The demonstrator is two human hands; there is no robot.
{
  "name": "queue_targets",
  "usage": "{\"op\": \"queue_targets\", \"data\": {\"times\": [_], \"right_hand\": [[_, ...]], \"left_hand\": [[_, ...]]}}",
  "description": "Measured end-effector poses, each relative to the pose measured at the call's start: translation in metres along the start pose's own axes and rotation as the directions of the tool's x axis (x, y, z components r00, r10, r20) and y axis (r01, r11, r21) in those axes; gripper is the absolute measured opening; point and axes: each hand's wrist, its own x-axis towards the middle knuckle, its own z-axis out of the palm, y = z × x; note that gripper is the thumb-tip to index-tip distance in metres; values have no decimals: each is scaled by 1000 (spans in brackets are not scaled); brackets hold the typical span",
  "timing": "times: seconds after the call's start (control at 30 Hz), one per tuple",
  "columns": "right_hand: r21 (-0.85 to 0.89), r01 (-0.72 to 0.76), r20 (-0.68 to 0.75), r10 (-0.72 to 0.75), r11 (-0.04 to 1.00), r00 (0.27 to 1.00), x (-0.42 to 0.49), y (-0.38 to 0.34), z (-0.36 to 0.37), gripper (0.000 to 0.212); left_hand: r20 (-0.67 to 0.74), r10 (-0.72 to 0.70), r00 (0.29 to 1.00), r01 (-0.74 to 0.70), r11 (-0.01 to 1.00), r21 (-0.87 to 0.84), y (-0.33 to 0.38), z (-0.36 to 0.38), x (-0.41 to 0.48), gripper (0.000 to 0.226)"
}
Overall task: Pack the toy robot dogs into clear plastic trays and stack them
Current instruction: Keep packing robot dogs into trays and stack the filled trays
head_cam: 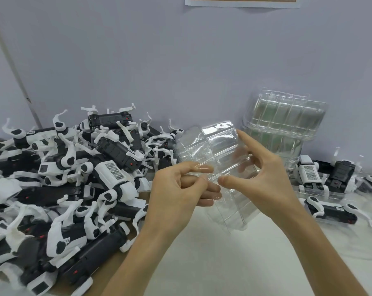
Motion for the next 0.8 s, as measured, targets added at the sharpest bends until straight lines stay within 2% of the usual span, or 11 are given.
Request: {"op": "queue_targets", "data": {"times": [0.47,0.63,0.73,0.8], "right_hand": [[38,-71,-53,73,997,996,8,9,-8,90],[108,-205,-197,223,973,955,11,30,-43,102],[80,-256,-183,267,963,946,7,35,-53,106],[47,-250,-141,254,967,957,7,33,-48,110]], "left_hand": [[-35,51,998,-49,997,61,2,-5,1,26],[-305,82,949,-71,996,48,12,-39,8,30],[-451,48,891,-65,998,-23,20,-60,14,39],[-483,7,876,-68,992,-109,22,-65,17,36]]}}
